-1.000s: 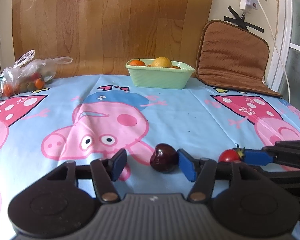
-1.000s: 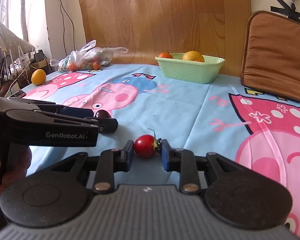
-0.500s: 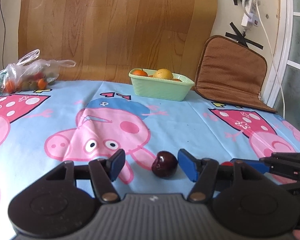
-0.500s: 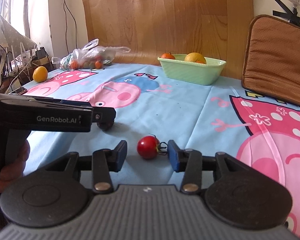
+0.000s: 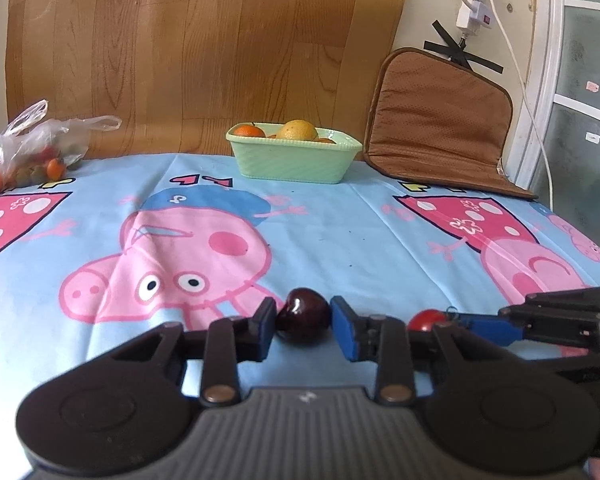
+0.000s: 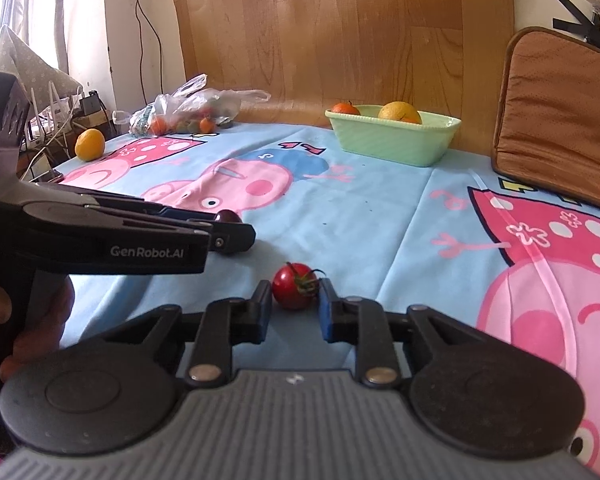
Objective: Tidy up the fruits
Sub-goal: 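Hold the dark cherry in the left tool while the right holds the red tomato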
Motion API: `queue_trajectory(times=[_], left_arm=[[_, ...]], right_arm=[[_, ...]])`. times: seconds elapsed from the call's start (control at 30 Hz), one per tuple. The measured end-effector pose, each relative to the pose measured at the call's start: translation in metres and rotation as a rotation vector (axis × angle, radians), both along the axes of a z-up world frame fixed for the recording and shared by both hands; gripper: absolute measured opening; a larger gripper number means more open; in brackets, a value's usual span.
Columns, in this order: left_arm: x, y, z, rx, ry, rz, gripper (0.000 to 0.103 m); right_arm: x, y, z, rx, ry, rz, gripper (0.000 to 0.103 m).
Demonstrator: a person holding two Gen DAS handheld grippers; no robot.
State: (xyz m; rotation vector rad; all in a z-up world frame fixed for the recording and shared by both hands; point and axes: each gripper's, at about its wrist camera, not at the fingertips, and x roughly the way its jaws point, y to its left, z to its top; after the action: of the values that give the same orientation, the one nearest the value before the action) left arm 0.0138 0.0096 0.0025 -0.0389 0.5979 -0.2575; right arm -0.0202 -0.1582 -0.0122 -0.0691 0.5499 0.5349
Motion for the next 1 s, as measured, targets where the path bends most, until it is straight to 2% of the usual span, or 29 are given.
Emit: queue_trajectory(times=[0.73, 1.0], left_arm=[[-0.0011, 0.0034, 0.0001, -0.040, 0.006, 0.011, 0.030], [-0.0072, 0.0066, 0.0029, -0.069, -0.036, 0.009, 0.030]], right_arm=[[-0.0014, 0.0009, 0.0004, -0.002, -0.002, -0.001, 0.027], [-0.0025, -0.0014, 0.0038, 0.038, -0.025, -0.026, 0.027]])
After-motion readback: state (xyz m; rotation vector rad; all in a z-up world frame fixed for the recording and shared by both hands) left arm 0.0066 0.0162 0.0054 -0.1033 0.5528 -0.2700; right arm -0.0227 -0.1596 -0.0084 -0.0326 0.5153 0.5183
